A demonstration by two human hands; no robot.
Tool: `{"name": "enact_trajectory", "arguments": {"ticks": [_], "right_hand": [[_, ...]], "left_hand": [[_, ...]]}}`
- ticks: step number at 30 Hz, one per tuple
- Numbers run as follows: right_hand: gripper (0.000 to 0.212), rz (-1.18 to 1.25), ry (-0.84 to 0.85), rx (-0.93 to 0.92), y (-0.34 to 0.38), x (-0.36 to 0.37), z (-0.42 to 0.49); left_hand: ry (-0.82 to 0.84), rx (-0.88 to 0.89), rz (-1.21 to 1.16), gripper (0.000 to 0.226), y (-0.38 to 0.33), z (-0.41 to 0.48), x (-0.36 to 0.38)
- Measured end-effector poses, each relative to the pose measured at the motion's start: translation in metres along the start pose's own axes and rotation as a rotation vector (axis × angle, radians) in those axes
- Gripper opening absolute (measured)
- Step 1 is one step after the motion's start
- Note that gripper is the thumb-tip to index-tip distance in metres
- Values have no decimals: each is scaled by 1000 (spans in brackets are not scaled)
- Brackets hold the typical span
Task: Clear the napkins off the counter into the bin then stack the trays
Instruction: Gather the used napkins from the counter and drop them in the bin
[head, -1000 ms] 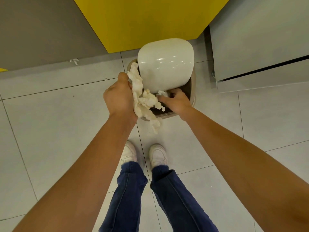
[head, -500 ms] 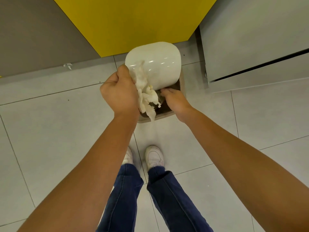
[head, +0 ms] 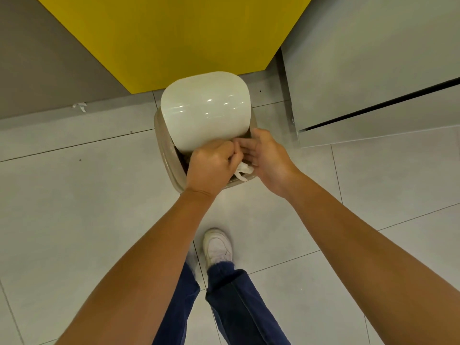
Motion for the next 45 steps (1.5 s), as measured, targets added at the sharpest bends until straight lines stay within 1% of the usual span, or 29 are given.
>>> {"name": "enact_trajectory", "arguments": {"ticks": [3, 7, 9, 11, 13, 16, 20, 23, 25, 27, 29, 32, 35, 41, 45], "right_hand": [[51, 0, -18, -9, -1, -5, -2], [49, -39, -32, -17, 0, -5, -4], [47, -24, -40, -17, 0, -4, -5], [46, -14, -44, -20, 0, -4, -5], [46, -14, -44, -15, 0, -3, -5], [47, -24, -40, -12, 1, -3, -6], [47, -22, -50, -3, -1, -1, -6], [47, -25, -64, 16, -3, -1, -9], [47, -31, -69, 22, -4, 0, -13], [46, -35, -72, 28, -3, 3, -20], [45, -41, -75, 35, -1, 8, -31], [45, -92, -70, 42, 7, 19, -52], [46, -184, -55, 27, 22, 37, -79], [51, -396, -63, -53, 68, 67, -146], [46, -546, -71, -163, 107, 85, -206]], "left_hand": [[192, 132, 134, 29, -3, -10, 27], [448, 278, 281, 17, 0, -21, 57], [568, 334, 372, 20, 2, -25, 70], [633, 309, 406, 20, 8, -25, 75], [651, 276, 445, 14, 12, -28, 76], [639, 203, 547, 23, 17, -30, 68], [718, 129, 524, 26, 22, -34, 66], [702, 84, 444, 19, 15, -30, 52], [662, 37, 340, 21, 12, -30, 40], [616, -37, 220, 15, 8, -28, 22], [517, -156, 129, 15, 8, -24, -5], [426, -280, 149, 26, 8, -20, -48], [376, -330, 147, 32, -4, -17, -91], [408, -447, 199, 44, -30, -26, -169], [331, -468, 186, 45, -59, -24, -232]]}}
Point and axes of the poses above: each hand's wrist, its own z-axis towards the middle knuckle, its own x-axis out of the palm, y = z × x, the point moved 9 cm from there along z, towards the middle knuckle, and after that the axes turned 3 degrees about y, right-handed, at the moved point
